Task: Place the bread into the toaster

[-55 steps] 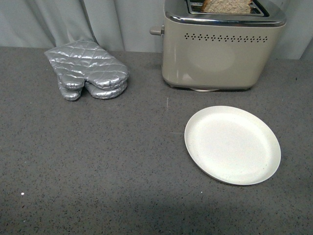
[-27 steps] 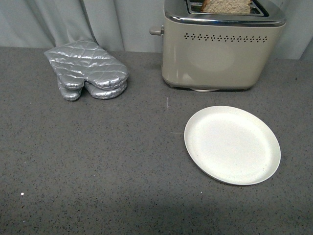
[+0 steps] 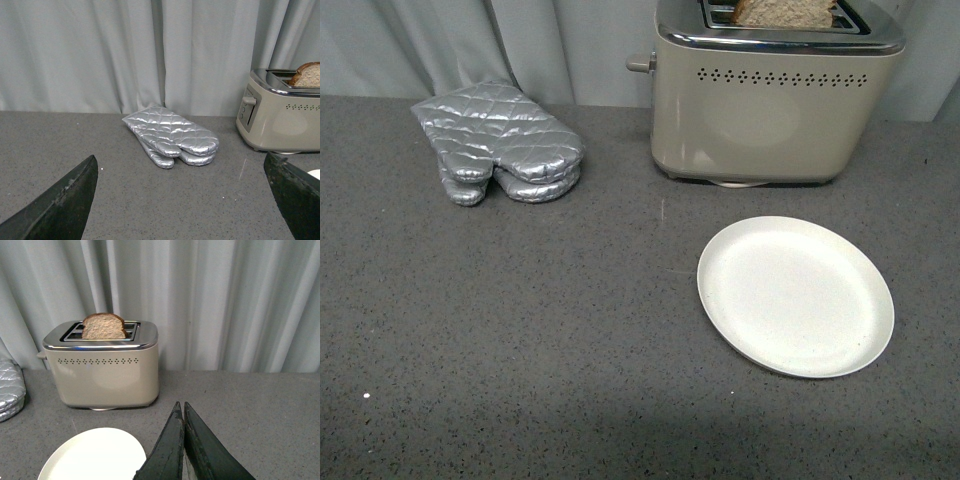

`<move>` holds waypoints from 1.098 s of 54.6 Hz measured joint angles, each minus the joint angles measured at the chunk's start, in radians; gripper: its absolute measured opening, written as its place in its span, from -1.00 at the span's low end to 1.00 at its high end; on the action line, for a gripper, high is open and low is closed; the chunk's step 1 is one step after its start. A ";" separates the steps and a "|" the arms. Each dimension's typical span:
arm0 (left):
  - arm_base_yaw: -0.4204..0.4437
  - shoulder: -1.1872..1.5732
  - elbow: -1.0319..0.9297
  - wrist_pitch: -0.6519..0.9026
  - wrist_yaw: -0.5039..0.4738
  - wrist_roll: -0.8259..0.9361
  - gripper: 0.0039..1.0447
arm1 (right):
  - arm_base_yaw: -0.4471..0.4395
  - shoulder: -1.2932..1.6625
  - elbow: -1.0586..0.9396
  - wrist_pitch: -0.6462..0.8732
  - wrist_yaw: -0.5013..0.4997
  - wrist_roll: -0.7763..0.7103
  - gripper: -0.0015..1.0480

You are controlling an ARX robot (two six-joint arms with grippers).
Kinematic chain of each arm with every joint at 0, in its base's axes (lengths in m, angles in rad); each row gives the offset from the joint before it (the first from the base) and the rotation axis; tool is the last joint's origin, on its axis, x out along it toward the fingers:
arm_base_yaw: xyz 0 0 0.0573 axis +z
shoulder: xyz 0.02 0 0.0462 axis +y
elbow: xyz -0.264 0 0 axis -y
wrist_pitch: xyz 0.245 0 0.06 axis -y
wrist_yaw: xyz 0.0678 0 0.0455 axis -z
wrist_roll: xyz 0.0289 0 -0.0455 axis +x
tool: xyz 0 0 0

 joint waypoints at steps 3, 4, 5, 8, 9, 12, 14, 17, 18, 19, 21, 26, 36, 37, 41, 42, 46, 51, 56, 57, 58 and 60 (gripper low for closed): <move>0.000 0.000 0.000 0.000 0.000 0.000 0.88 | 0.000 -0.016 0.000 -0.016 0.000 0.000 -0.99; 0.000 0.000 0.000 0.000 0.000 0.000 0.88 | 0.000 -0.022 0.000 -0.020 0.000 0.000 -0.99; 0.000 0.000 0.000 0.000 0.000 0.000 0.88 | 0.000 -0.028 0.000 -0.028 0.000 0.000 -0.99; 0.000 0.000 0.000 0.000 0.000 0.000 0.88 | 0.000 -0.044 0.000 -0.044 0.000 0.000 -0.99; 0.000 0.000 0.000 0.000 0.000 0.000 0.88 | 0.000 -0.049 0.000 -0.049 0.000 0.000 -0.99; 0.000 0.000 0.000 0.000 0.000 0.000 0.88 | 0.000 -0.069 0.000 -0.069 0.000 0.000 -0.99; 0.000 0.000 0.000 0.000 0.000 0.000 0.88 | 0.000 -0.080 0.000 -0.080 0.000 0.000 -0.99; 0.000 0.000 0.000 0.000 0.000 0.000 0.88 | 0.000 -0.094 0.000 -0.094 0.000 0.000 -0.99; 0.000 0.000 0.000 0.000 0.000 0.000 0.88 | 0.000 -0.111 0.000 -0.112 0.000 0.000 -0.99; 0.000 0.000 0.000 0.000 0.000 0.000 0.88 | 0.000 -0.139 0.001 -0.150 0.000 0.000 -0.99; 0.000 0.000 0.000 0.000 0.000 0.000 0.88 | 0.000 -0.206 0.001 -0.243 -0.001 -0.001 -0.99; 0.000 0.000 0.000 0.000 0.000 0.000 0.88 | 0.000 -0.264 0.001 -0.267 -0.001 0.000 -0.99; 0.000 0.000 0.000 -0.001 0.000 0.000 0.88 | 0.000 -0.264 0.001 -0.270 -0.001 -0.001 -0.82; 0.000 0.000 0.000 -0.001 0.000 0.000 0.88 | 0.000 -0.264 0.001 -0.270 -0.001 -0.001 -0.79; 0.000 0.000 0.000 -0.001 0.000 0.000 0.88 | 0.000 -0.265 0.001 -0.270 -0.001 -0.001 -0.52; 0.000 0.000 0.000 -0.001 0.000 0.000 0.88 | 0.000 -0.265 0.001 -0.270 -0.001 -0.001 -0.48; 0.000 0.000 0.000 -0.001 0.000 0.000 0.88 | 0.000 -0.265 0.001 -0.270 -0.001 -0.001 -0.18; 0.000 0.000 0.000 -0.001 0.000 0.000 0.88 | 0.000 -0.265 0.001 -0.270 -0.001 -0.001 0.23; 0.000 0.000 0.000 -0.001 0.000 0.000 0.88 | 0.000 -0.265 0.001 -0.270 -0.001 -0.001 0.64; 0.000 0.000 0.000 -0.001 0.000 0.000 0.88 | 0.000 -0.265 0.001 -0.270 -0.001 -0.001 0.71; 0.000 0.000 0.000 -0.001 0.000 0.000 0.88 | 0.000 -0.265 0.001 -0.270 -0.001 -0.001 0.78; 0.000 0.000 0.000 -0.001 0.000 0.000 0.88 | 0.000 -0.265 0.001 -0.270 -0.001 0.000 0.85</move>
